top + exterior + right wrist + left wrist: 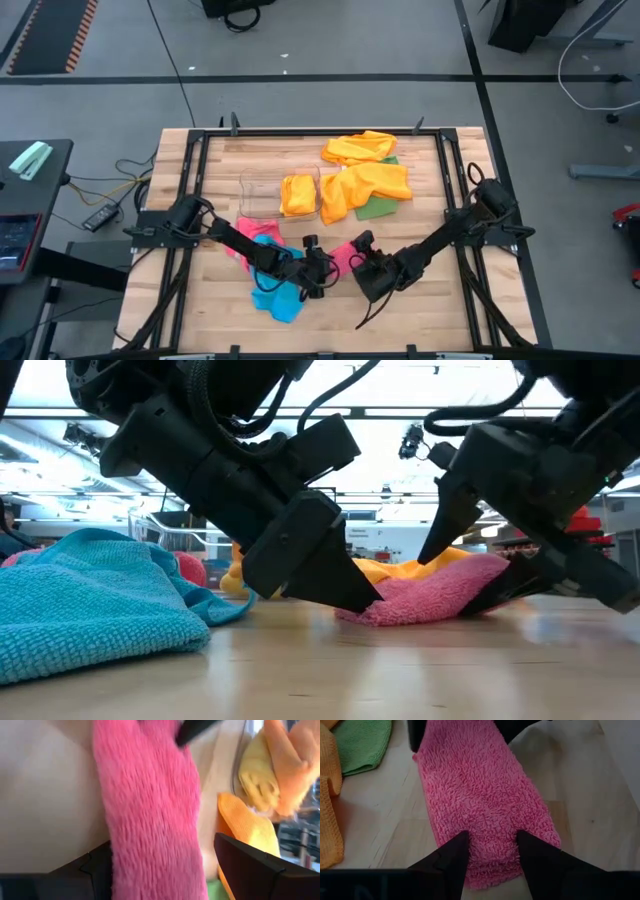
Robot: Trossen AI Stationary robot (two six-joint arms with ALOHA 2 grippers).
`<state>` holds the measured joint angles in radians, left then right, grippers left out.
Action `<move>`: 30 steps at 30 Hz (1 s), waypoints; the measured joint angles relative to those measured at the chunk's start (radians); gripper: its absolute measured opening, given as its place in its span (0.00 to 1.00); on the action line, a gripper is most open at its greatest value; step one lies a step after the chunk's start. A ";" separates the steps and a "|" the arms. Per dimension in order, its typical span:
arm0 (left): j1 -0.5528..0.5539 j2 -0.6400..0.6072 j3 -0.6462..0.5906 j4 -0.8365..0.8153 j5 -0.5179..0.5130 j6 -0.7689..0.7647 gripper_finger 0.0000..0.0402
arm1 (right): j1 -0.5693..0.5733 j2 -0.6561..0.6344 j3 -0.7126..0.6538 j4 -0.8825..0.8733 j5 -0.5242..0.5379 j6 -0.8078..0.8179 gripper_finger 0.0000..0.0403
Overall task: Fold microfiber towels
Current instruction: Put the right folded pink microfiber cloth into the transparent bin
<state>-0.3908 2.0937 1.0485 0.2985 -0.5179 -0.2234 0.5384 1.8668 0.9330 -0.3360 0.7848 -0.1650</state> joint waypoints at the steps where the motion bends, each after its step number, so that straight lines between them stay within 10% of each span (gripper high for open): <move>1: 0.000 0.000 0.000 0.000 -0.002 0.000 0.44 | -0.005 0.002 0.001 0.002 -0.005 0.000 0.75; 16: -0.005 0.001 -0.001 0.007 -0.005 0.003 0.44 | 0.007 0.043 0.001 0.097 -0.020 -0.063 0.65; 30: -0.040 -0.060 -0.007 -0.035 0.001 0.115 0.43 | -0.001 0.040 0.001 0.103 -0.097 -0.014 0.17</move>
<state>-0.4306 2.0339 1.0414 0.2633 -0.5170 -0.1083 0.5373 1.9066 0.9344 -0.2325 0.6877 -0.1794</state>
